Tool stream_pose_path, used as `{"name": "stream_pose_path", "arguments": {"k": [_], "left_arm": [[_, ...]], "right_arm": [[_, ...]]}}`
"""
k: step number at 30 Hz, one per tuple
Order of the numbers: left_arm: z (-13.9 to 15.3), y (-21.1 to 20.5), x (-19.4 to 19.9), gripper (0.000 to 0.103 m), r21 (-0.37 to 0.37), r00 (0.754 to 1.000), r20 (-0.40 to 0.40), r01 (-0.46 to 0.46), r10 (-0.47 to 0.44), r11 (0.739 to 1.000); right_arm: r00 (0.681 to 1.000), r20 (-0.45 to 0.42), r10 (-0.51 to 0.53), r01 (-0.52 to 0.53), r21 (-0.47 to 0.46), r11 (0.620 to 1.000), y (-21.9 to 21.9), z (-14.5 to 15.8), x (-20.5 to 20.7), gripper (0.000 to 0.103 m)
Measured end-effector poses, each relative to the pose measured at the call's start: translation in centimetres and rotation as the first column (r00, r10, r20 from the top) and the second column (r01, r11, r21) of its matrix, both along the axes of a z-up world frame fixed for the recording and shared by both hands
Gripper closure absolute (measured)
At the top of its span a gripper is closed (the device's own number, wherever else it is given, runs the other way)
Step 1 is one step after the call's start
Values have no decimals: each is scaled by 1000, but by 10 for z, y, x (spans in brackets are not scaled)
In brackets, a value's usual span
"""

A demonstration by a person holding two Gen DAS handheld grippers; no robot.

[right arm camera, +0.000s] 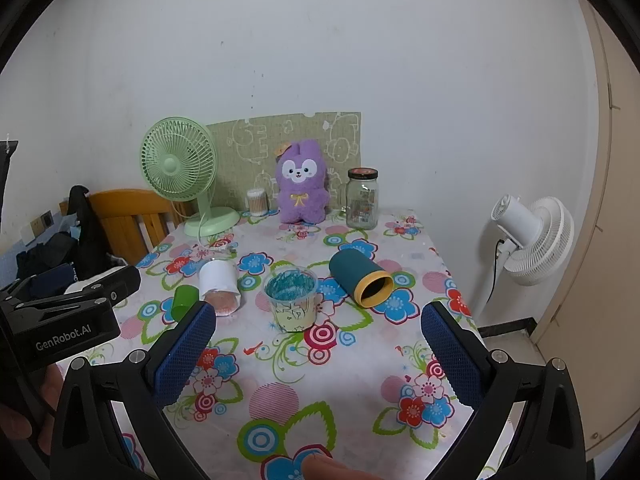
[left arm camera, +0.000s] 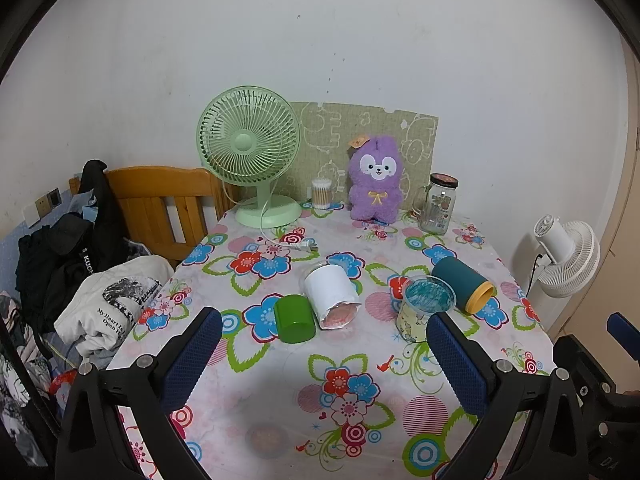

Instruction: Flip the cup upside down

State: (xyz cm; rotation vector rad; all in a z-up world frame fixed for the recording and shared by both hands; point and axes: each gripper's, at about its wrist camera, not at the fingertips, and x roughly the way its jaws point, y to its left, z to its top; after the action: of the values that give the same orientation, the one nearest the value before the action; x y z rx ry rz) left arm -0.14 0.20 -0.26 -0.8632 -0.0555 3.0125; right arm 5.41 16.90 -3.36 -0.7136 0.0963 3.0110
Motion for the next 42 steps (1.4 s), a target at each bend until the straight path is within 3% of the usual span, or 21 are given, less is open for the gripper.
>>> {"name": "stream_pose_path", "arguments": {"k": [28,42], "left_arm": [[-12,-1,-13,0,-6,999,44,-9,9,1000],[-50,1,-59,0,-36,988,152,-20,26,999]], "right_arm": [[998,67,16,-14,-22,1000,3,-17,-22,0],[985,171,26,-28,8,1000,10,-50,-96,0]]}}
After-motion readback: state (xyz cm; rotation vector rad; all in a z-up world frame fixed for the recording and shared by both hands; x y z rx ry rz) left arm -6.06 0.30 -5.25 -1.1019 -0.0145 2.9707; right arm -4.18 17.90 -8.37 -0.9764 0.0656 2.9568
